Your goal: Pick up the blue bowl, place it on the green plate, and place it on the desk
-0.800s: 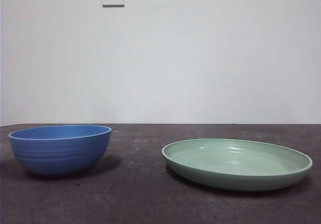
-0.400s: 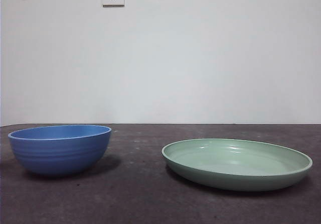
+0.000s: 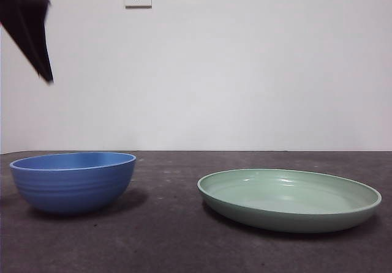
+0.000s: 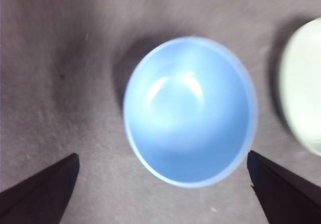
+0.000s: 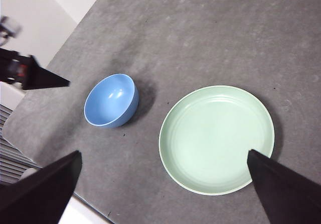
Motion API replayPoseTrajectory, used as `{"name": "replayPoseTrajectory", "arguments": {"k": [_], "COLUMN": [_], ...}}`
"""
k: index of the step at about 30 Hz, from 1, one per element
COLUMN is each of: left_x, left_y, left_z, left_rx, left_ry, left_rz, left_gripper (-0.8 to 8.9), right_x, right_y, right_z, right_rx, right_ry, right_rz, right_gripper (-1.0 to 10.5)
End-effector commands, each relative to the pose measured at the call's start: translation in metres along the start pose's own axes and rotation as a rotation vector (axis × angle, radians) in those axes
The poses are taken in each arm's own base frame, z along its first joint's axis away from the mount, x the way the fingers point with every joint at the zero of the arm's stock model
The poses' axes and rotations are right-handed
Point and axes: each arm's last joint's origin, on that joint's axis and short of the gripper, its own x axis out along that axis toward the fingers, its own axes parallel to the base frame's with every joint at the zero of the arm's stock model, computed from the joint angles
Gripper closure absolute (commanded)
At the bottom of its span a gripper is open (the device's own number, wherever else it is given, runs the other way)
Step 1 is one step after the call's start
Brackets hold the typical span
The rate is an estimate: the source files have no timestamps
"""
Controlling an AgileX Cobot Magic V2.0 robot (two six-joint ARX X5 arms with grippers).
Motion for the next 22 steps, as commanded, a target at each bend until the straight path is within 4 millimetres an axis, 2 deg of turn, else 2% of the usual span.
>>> {"name": "replayPoseTrajectory", "arguments": {"k": [1,8,13,19,22], "left_x": [0.017,0.067,0.09,0.102,0.102], "left_y": [0.004,0.02,0.027,0.028,0.027], "left_z": [0.011,0.021,0.022,0.021,0.023], "left_rx": [0.018,-0.021,-0.036,-0.039,-0.031], "left_ry": [0.032,0.146,0.203,0.234,0.22], "left_rz": [0.008,0.019,0.023,0.024,0.022], "left_gripper": [2.24,2.25,2.52,4.57,6.3], "right_x": [-0.003,-0.003,-0.003,-0.003,-0.003], "right_y": [0.002,0.002,0.002,0.002,0.002], "right_z": [0.004,0.004,0.004,0.004,0.004], "right_rx": [-0.026,-0.03,-0.033,-0.034,-0.037], "right_ry": [-0.018,-0.018,-0.018,-0.019,-0.023], "right_rz": [0.002,0.002,0.001,0.001,0.001], "right_gripper": [3.6,3.6,3.6,3.6,3.6]}}
